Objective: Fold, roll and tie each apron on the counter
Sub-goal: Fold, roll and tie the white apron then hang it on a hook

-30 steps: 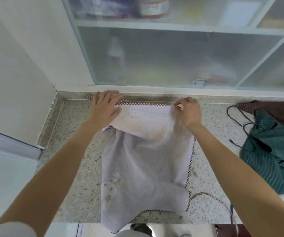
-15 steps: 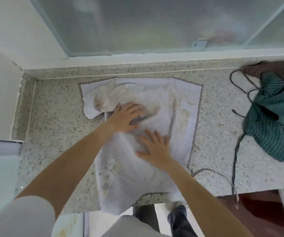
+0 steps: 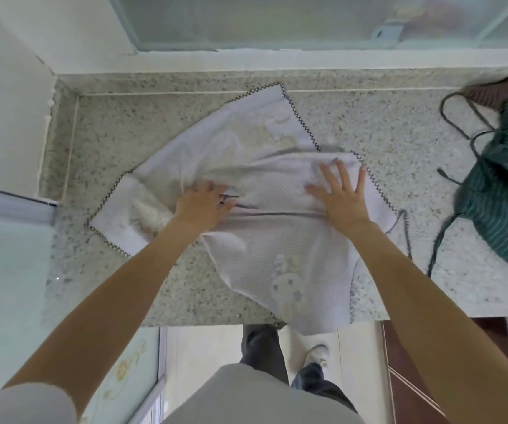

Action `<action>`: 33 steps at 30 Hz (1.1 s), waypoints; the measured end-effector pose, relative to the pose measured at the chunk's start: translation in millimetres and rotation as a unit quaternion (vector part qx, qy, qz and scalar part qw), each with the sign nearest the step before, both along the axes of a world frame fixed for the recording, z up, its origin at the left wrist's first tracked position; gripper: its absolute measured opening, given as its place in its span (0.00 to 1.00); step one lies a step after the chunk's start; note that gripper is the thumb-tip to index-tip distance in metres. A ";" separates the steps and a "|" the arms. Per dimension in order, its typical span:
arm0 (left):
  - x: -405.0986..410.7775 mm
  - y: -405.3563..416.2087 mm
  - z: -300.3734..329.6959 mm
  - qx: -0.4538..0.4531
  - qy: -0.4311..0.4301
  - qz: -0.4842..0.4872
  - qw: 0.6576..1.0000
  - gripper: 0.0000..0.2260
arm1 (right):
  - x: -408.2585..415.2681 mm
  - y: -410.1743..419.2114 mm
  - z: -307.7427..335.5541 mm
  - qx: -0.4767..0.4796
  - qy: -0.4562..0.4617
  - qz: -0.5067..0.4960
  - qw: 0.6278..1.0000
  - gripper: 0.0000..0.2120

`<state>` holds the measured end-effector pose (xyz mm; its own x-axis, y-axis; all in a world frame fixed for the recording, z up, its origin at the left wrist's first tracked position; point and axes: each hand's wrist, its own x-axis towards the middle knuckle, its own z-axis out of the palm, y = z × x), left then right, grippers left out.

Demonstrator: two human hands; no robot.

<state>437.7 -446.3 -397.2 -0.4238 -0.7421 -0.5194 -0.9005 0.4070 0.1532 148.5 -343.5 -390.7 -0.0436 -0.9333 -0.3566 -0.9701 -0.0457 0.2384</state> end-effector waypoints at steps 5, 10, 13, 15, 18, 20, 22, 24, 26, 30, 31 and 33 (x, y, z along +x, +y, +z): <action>-4.2 41.5 31.8 -0.071 0.017 0.006 0.997 0.20 | 16.5 14.1 5.1 -0.140 -0.133 -0.093 0.977 0.26; -13.0 25.0 15.0 -0.098 0.223 -0.036 0.969 0.19 | 46.6 41.4 -4.7 -0.057 -0.218 -0.171 0.959 0.33; -26.6 2.4 2.9 -0.055 0.157 -0.085 0.982 0.27 | 40.9 50.5 -19.8 0.034 -0.217 -0.152 0.964 0.44; -32.2 -14.0 -9.3 -0.013 0.092 -0.064 0.994 0.31 | 26.1 46.8 -28.3 0.049 -0.245 -0.134 0.959 0.47; -30.7 -29.9 -18.1 0.016 0.055 -0.026 0.998 0.33 | 3.5 27.8 -30.5 0.060 -0.279 -0.119 0.951 0.48; -23.5 -40.7 -20.1 0.020 0.036 0.002 0.999 0.33 | -8.6 7.5 -29.0 0.071 -0.285 -0.104 0.950 0.48; -13.6 -47.1 -19.9 0.021 0.027 0.036 0.999 0.33 | -16.2 -13.7 -25.4 0.091 -0.294 -0.076 0.948 0.47; -6.0 -49.7 -19.7 0.003 0.027 0.057 0.998 0.32 | -20.3 -32.5 -18.9 0.073 -0.348 -0.070 0.932 0.40; -2.9 -52.3 -18.5 -0.069 0.059 0.063 0.994 0.28 | -25.0 -46.3 -13.1 -0.061 -0.431 -0.101 0.895 0.26; -12.9 -79.6 -17.3 -0.159 0.153 0.029 0.975 0.20 | -47.4 -67.4 -14.9 -0.243 -0.230 -0.250 0.909 0.15; -18.6 -88.5 -18.9 -0.156 0.162 0.020 0.974 0.20 | -53.9 -71.3 -17.5 -0.208 -0.167 -0.289 0.920 0.17; -33.0 -103.4 -21.8 -0.131 0.156 0.017 0.979 0.22 | -63.3 -75.7 -21.6 -0.134 -0.103 -0.328 0.929 0.20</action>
